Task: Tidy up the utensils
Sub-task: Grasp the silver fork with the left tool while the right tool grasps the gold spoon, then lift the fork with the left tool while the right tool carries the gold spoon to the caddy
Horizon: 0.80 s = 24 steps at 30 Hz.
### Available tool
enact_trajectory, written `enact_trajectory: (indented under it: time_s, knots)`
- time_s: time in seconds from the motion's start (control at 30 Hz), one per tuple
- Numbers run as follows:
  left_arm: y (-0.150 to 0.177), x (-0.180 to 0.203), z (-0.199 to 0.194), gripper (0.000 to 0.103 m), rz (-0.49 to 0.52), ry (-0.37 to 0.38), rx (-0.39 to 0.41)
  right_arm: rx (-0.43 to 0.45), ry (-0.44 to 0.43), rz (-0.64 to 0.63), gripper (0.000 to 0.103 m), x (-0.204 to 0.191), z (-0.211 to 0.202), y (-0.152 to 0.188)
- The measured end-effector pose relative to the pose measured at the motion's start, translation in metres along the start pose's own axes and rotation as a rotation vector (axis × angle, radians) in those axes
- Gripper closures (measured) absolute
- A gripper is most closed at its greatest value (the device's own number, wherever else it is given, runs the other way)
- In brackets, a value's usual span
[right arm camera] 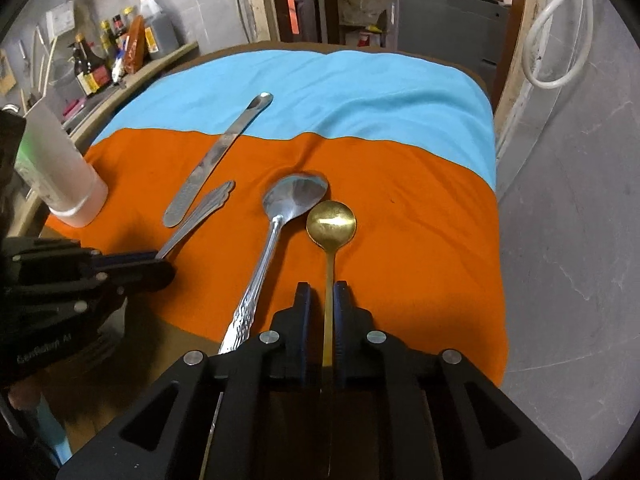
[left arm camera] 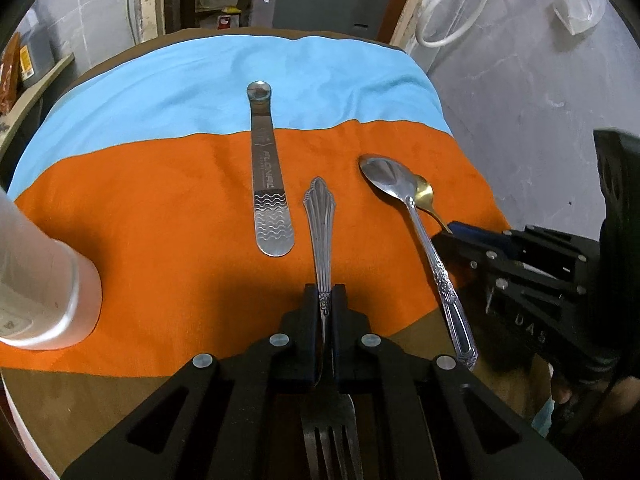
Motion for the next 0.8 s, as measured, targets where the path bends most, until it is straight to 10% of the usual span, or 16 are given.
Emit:
enact_trajectory:
  time_s: [0.8]
  knots:
    - [0.018,-0.015,-0.064,0.1,-0.16,0.077,0.31,0.371,-0.13,0.126,0.101,-0.02,-0.055,0.013]
Point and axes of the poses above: each gripper's, at about its wrist camera, not at the fingertips, and z roughly the way its jaws point, x to its right, y to its underside, the point moved 8 cm from there along z, roughly the way its jaws point, and after that the axes turned 11 degrees about -y, right-handed, at the moved point
